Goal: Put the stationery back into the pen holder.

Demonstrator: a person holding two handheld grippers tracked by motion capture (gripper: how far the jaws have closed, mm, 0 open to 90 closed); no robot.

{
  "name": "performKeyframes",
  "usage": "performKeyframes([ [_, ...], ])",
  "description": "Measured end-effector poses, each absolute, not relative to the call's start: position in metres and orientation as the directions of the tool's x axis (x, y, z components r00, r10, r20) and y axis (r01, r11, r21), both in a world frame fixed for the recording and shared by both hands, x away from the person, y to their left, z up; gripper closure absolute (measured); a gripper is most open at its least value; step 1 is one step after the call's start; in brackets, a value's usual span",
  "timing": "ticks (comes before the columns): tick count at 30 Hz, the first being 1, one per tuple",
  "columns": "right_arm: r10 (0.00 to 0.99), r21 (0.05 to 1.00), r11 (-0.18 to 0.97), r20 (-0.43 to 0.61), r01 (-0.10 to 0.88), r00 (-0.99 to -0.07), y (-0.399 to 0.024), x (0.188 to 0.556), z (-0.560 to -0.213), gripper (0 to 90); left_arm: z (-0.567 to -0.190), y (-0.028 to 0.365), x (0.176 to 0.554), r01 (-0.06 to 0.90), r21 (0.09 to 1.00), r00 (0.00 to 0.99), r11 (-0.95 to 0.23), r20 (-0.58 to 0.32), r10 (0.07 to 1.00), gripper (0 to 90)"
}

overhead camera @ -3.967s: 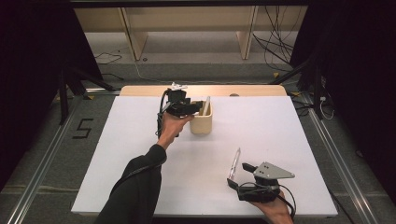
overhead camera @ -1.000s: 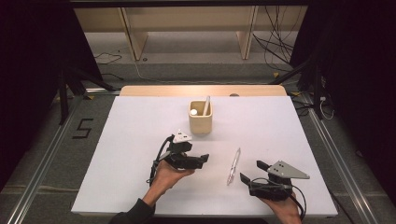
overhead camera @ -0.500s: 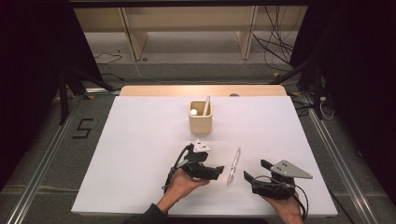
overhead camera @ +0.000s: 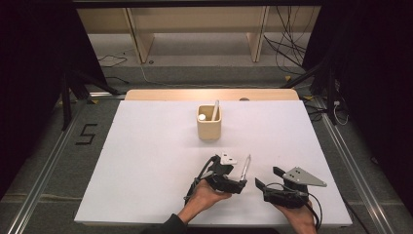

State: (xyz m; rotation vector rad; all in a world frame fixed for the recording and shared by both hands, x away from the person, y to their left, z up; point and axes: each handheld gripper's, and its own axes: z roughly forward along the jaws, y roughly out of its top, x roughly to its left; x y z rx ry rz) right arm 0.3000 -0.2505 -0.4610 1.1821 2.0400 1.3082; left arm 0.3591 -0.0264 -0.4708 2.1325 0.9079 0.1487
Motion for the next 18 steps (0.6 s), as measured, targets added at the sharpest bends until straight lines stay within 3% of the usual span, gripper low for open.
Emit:
performKeyframes([
  [18, 0.841, 0.886, 0.186, 0.08, 0.425, -0.535, -0.251, 0.3, -0.461, 22.2, -0.482, -0.043, 0.357, 0.534, 0.703, 0.753, -0.47, -0.142, 0.643, 47.1],
])
